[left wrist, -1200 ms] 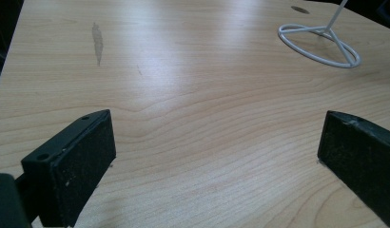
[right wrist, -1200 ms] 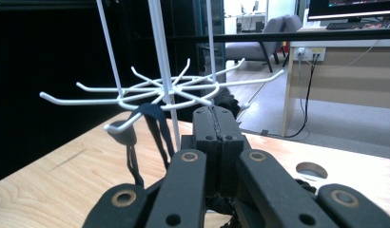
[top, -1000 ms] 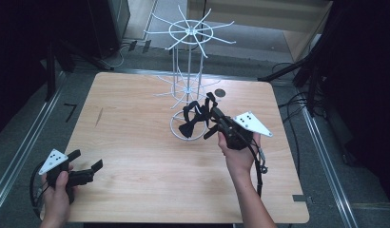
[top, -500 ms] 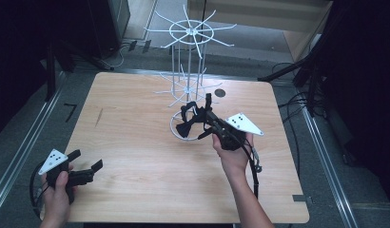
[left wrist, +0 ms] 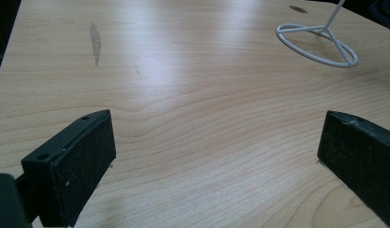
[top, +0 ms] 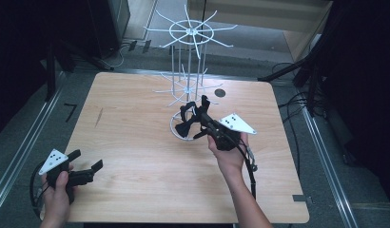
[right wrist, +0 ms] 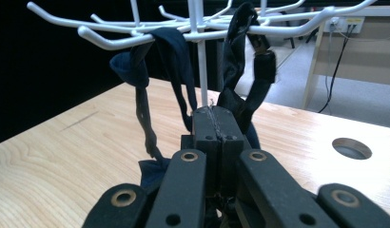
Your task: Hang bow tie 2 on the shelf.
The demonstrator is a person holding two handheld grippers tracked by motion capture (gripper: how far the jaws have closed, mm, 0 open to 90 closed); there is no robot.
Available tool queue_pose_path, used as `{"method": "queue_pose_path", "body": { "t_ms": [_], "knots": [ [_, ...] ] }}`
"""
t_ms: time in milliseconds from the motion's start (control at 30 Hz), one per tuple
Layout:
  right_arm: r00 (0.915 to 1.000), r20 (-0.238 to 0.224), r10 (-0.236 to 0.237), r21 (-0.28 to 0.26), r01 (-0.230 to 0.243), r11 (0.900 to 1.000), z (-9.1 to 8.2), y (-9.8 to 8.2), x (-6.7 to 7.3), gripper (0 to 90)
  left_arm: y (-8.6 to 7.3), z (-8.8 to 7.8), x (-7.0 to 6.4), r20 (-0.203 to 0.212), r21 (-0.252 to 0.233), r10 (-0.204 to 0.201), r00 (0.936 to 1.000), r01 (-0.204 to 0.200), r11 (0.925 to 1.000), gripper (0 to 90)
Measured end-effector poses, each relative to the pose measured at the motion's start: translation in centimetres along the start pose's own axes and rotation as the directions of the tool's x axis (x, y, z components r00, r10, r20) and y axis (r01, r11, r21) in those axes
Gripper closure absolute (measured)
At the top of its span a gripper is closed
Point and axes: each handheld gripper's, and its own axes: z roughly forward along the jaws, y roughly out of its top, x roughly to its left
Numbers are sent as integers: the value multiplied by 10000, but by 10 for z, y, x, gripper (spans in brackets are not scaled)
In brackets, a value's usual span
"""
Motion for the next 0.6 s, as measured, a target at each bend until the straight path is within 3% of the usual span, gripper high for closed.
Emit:
{"method": "queue_pose_path", "body": {
  "t_ms": [267,600],
  "knots": [
    [9994,-286,212,102,-210,9997,1,-1,-1,889,0,0,0,10,11,9,10000,-9,10000,0],
    [9944,-872,597,155,-585,9982,-1,-1,-6,438,0,0,0,34,-5,14,10000,-14,10000,0]
  ]
}}
